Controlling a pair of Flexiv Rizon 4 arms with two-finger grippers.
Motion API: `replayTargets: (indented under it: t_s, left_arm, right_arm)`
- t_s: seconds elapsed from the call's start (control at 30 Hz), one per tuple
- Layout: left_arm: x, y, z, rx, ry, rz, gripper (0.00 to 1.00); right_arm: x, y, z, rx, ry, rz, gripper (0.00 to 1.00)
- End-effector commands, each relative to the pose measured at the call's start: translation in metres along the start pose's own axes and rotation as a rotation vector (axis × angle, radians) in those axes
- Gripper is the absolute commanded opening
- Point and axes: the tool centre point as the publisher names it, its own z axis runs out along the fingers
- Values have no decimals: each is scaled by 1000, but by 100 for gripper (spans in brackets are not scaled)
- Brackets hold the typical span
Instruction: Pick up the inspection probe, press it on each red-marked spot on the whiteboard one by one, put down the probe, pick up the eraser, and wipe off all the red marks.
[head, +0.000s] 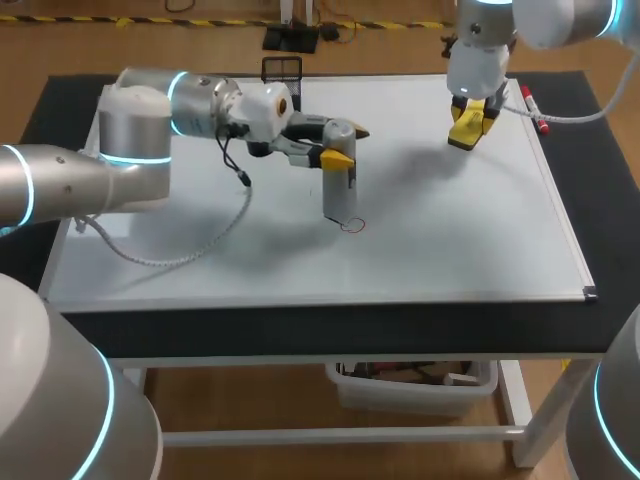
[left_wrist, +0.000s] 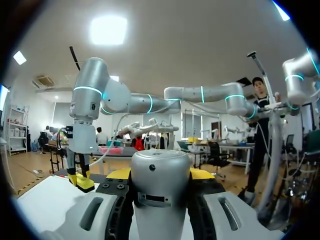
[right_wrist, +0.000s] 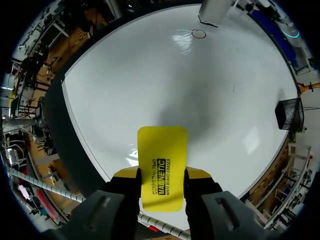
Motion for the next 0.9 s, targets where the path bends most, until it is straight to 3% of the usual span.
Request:
replayTargets:
  t_s: [0.03, 0.9]
  left_arm:
    - [-4, 11, 6, 21, 11, -4, 0]
    - [-14, 32, 16, 28, 26, -19, 0]
  right_arm:
    - [1, 0, -1, 2, 2, -1, 0]
    - [1, 0, -1, 2, 2, -1, 0]
